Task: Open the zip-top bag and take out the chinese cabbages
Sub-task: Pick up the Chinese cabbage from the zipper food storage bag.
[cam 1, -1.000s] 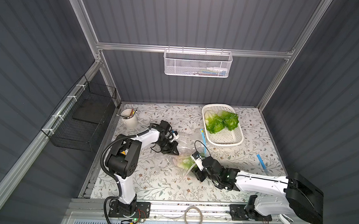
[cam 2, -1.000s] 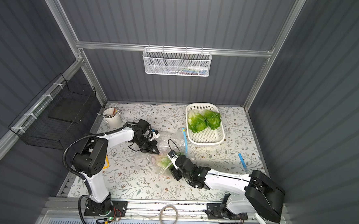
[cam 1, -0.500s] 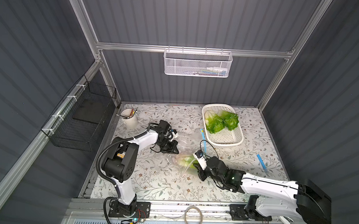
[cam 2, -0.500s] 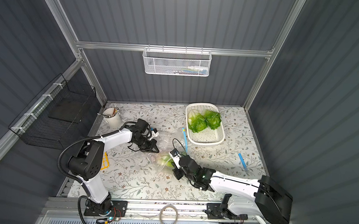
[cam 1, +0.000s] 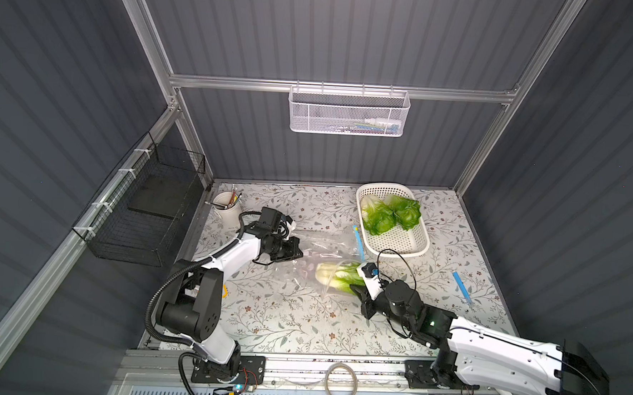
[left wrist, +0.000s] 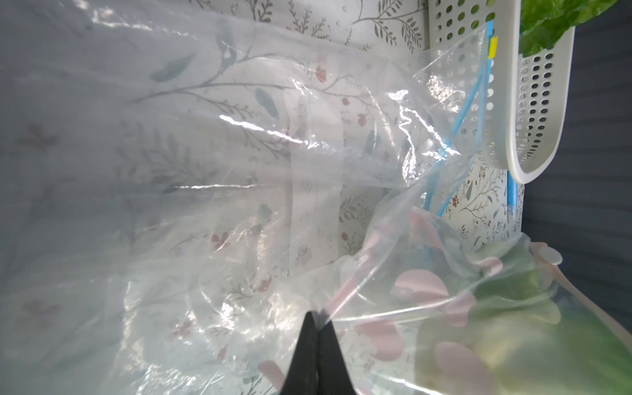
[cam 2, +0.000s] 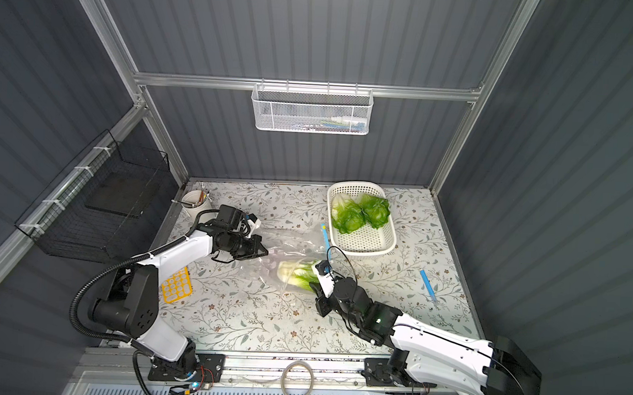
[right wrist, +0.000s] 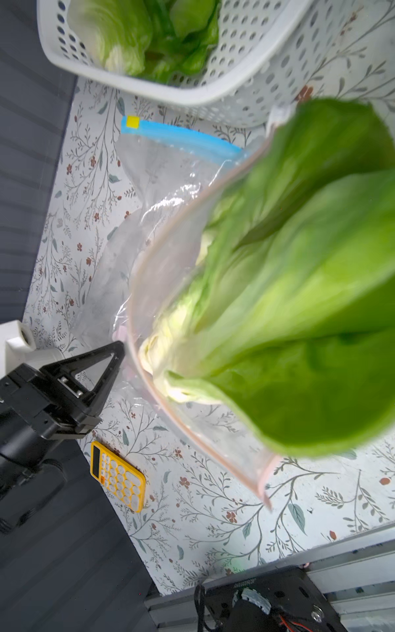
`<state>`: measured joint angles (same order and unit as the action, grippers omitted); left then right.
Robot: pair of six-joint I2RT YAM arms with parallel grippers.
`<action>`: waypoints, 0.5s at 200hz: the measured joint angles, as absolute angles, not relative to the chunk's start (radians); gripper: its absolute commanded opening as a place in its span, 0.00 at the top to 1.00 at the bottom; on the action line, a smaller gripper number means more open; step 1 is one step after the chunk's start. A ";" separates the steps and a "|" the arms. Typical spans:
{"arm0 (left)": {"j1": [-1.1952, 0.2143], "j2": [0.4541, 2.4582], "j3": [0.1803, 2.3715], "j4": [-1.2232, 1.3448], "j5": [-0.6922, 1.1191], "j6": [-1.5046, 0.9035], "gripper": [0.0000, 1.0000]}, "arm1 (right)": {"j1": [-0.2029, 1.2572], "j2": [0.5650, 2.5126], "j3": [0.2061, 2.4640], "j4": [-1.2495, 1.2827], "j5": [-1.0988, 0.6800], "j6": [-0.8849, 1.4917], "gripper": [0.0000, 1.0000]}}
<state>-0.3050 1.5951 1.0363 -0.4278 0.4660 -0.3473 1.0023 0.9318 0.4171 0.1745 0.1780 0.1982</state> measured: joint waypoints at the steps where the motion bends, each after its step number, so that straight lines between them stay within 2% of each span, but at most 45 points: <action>1: -0.305 1.594 1.036 -0.427 0.464 -0.348 1.00 | 1.002 0.931 0.417 0.174 0.179 0.199 1.00; 100: -0.299 1.504 1.028 -0.424 0.307 -0.353 1.00 | 0.994 0.780 0.415 0.089 0.249 0.203 1.00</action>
<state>-0.2993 1.5043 1.0283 -0.4244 0.3065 -0.3534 0.9936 0.7795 0.4152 0.0887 0.2485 0.2028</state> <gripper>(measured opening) 0.048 0.078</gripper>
